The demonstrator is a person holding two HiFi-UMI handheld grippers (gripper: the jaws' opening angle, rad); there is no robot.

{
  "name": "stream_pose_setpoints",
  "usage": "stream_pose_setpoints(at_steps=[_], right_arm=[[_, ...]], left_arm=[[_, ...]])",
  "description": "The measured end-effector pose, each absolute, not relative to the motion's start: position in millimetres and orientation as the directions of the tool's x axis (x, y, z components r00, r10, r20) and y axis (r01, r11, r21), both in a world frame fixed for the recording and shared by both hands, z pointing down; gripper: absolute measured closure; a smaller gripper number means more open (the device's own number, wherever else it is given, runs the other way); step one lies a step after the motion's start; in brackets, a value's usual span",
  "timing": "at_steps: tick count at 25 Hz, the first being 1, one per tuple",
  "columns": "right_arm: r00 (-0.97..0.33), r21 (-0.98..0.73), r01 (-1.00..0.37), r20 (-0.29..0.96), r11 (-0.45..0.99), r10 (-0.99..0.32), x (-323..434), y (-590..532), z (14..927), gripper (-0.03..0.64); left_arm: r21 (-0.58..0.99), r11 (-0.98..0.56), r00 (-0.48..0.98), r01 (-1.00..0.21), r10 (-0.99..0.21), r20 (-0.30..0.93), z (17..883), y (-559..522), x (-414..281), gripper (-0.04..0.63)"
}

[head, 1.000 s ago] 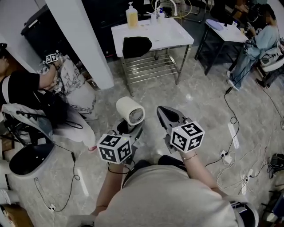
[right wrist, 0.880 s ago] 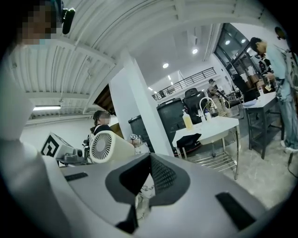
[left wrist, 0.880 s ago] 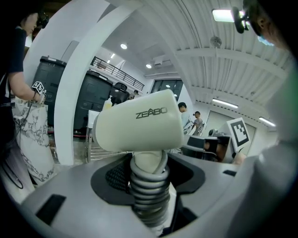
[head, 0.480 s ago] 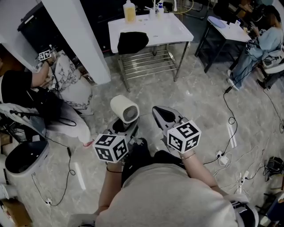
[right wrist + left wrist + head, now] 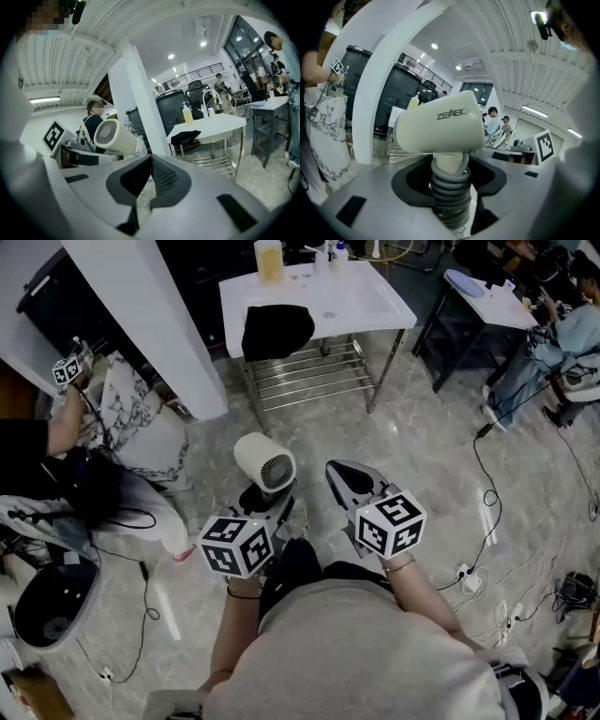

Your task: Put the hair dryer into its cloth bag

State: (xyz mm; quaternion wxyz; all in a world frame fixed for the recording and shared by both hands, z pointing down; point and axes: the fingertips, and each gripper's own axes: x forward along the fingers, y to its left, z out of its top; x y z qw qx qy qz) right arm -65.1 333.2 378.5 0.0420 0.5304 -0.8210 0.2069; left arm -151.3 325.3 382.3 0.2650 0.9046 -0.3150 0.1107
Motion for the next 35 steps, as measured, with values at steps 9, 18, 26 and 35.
stream_pose_setpoints(at_steps=[9, 18, 26, 35], right_arm=[[-0.368, -0.26, -0.921, 0.329, 0.291, -0.87, -45.1, 188.6, 383.6, 0.618], [-0.32, -0.267, -0.934, 0.34, 0.236, -0.884, -35.4, 91.0, 386.8, 0.618], [-0.318, -0.291, -0.933, 0.383, 0.214, -0.867, -31.0, 59.3, 404.1, 0.618], [-0.364, -0.24, -0.927, 0.395, 0.287, -0.844, -36.4, 9.1, 412.3, 0.618]], left_arm=[[0.413, -0.687, 0.8, -0.598, -0.481, 0.359, 370.5, 184.8, -137.7, 0.376], [0.389, -0.736, 0.824, -0.554, -0.415, 0.387, 373.5, 83.2, -125.0, 0.376], [0.428, -0.705, 0.815, -0.566, -0.399, 0.42, 392.3, 56.1, -129.3, 0.376], [0.426, -0.686, 0.792, -0.59, -0.387, 0.472, 412.8, 37.1, -133.9, 0.376]])
